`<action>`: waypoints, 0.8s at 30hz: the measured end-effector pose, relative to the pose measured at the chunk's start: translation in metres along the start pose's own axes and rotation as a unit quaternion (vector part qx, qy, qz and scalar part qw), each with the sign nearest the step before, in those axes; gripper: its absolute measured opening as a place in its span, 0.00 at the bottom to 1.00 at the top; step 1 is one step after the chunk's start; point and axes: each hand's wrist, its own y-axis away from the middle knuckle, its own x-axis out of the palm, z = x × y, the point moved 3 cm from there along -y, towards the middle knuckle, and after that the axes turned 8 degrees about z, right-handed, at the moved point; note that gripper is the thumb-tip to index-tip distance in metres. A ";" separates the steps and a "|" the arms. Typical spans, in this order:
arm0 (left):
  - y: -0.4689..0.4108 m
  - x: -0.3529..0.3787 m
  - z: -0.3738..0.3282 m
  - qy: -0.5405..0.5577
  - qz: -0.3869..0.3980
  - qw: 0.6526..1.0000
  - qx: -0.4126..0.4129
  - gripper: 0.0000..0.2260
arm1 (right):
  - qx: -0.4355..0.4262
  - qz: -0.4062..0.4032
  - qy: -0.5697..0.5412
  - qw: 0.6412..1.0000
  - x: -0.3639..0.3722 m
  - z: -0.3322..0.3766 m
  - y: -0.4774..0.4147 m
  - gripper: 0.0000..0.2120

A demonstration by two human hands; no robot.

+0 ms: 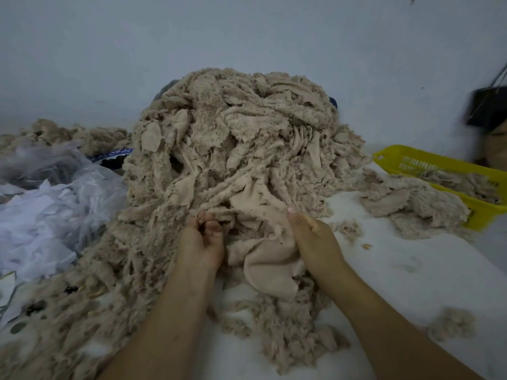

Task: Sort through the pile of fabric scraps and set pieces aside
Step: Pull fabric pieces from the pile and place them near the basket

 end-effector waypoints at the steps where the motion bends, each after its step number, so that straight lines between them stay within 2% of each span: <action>1: -0.001 -0.001 0.001 0.007 -0.004 1.000 0.005 0.14 | 0.002 -0.009 -0.007 1.000 0.000 0.001 0.000 0.27; 3: -0.001 -0.001 -0.001 0.031 -0.004 0.999 0.010 0.11 | 0.009 -0.053 -0.023 0.998 -0.001 0.002 -0.001 0.27; 6: 0.002 -0.001 -0.011 0.050 -0.016 0.998 0.028 0.12 | 0.053 -0.227 -0.101 0.967 -0.026 0.000 -0.006 0.22; 8: 0.007 0.005 -0.009 0.040 0.015 0.999 -0.004 0.10 | 0.050 -0.240 -0.147 0.958 -0.039 0.001 -0.007 0.22; 9: 0.011 0.009 -0.004 0.010 0.045 0.998 -0.034 0.13 | 0.051 -0.218 -0.130 0.966 -0.039 0.001 -0.006 0.23; 11: 0.018 0.016 0.010 -0.134 0.109 0.980 -0.100 0.23 | 0.039 -0.165 -0.052 0.984 -0.027 0.003 -0.003 0.22; 13: 0.028 0.019 0.024 -0.313 0.156 0.925 -0.148 0.32 | -0.015 -0.093 -0.010 0.995 -0.009 0.008 -0.001 0.22; 15: 0.039 0.017 0.033 -0.416 0.190 0.869 -0.189 0.31 | -0.061 0.000 0.013 0.998 0.006 0.009 0.000 0.21; 17: 0.047 0.018 0.036 -0.446 0.224 0.841 -0.209 0.23 | -0.068 0.069 0.022 0.995 0.013 0.007 0.002 0.19; 18: 0.047 0.018 0.036 -0.440 0.223 0.844 -0.212 0.20 | -0.070 0.091 0.020 0.993 0.015 0.005 0.003 0.19; 21: 0.042 0.018 0.035 -0.389 0.185 0.880 -0.201 0.19 | -0.086 0.155 0.032 0.984 0.025 0.004 0.004 0.22; 24: 0.035 0.017 0.033 -0.339 0.151 0.912 -0.176 0.16 | -0.066 0.212 0.052 0.974 0.032 -0.001 0.004 0.22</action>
